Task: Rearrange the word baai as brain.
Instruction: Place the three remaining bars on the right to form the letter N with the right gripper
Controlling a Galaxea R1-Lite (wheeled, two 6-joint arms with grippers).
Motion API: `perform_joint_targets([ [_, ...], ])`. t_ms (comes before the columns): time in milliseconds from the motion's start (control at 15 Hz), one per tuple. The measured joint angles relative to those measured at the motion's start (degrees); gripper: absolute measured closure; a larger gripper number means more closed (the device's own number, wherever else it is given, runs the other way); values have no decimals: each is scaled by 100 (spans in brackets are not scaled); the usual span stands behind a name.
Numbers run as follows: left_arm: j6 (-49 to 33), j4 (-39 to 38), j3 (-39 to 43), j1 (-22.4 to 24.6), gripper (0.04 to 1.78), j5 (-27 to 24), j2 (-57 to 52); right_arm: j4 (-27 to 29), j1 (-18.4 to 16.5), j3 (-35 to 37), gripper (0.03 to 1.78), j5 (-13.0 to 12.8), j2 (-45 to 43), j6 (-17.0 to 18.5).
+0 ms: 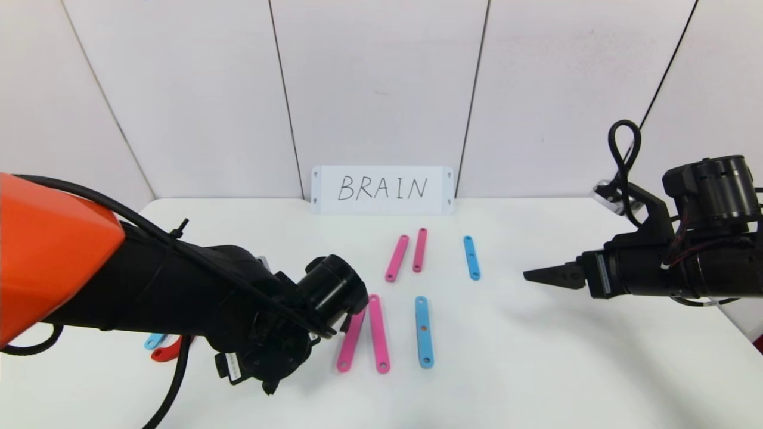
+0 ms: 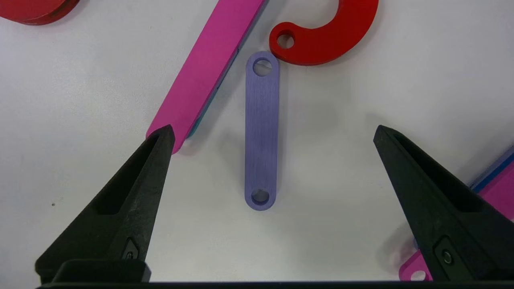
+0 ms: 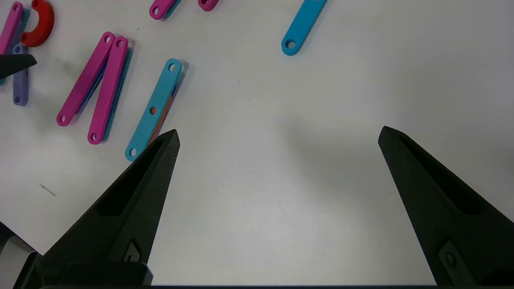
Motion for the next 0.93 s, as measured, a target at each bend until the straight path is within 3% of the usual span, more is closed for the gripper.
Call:
perform_joint_targets([
  [200, 719, -61, -26, 116, 8, -212, -358, 2, 2, 0, 8, 5, -4, 2],
  [333, 1465, -116, -149, 268, 8, -723, -664, 5, 2, 0, 8, 11, -12, 2],
  [733, 4116, -549, -675, 1343, 8, -3407, -1510, 0, 11, 33, 8, 20, -52, 2],
  [933, 4824, -992, -802, 1933, 8, -4547, -1696, -6, 11, 33, 8, 16, -50, -2],
])
